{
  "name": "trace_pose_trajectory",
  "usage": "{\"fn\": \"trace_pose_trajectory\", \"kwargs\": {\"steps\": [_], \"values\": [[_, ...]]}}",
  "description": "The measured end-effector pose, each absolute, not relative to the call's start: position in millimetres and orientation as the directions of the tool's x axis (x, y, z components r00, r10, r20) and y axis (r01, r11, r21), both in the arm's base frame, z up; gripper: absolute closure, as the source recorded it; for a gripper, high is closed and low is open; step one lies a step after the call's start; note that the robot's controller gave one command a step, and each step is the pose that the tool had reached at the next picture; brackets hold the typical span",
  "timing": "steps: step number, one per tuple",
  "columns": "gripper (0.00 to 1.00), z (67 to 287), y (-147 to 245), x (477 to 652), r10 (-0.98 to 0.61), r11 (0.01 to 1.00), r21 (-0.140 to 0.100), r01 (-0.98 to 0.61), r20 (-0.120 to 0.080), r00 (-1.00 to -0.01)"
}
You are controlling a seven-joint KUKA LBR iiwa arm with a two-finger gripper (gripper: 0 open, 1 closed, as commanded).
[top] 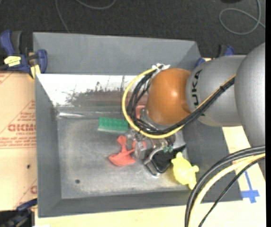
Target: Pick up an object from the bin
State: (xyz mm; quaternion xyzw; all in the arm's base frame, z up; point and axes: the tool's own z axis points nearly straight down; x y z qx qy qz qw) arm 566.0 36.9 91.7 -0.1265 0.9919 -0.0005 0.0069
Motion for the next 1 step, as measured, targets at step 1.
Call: {"fn": "trace_pose_trajectory", "kwargs": {"steps": [1], "values": [[1.00,206.3,42.0,588.8,-0.248,0.969,-0.004,-0.248,-0.018,-0.969]]}}
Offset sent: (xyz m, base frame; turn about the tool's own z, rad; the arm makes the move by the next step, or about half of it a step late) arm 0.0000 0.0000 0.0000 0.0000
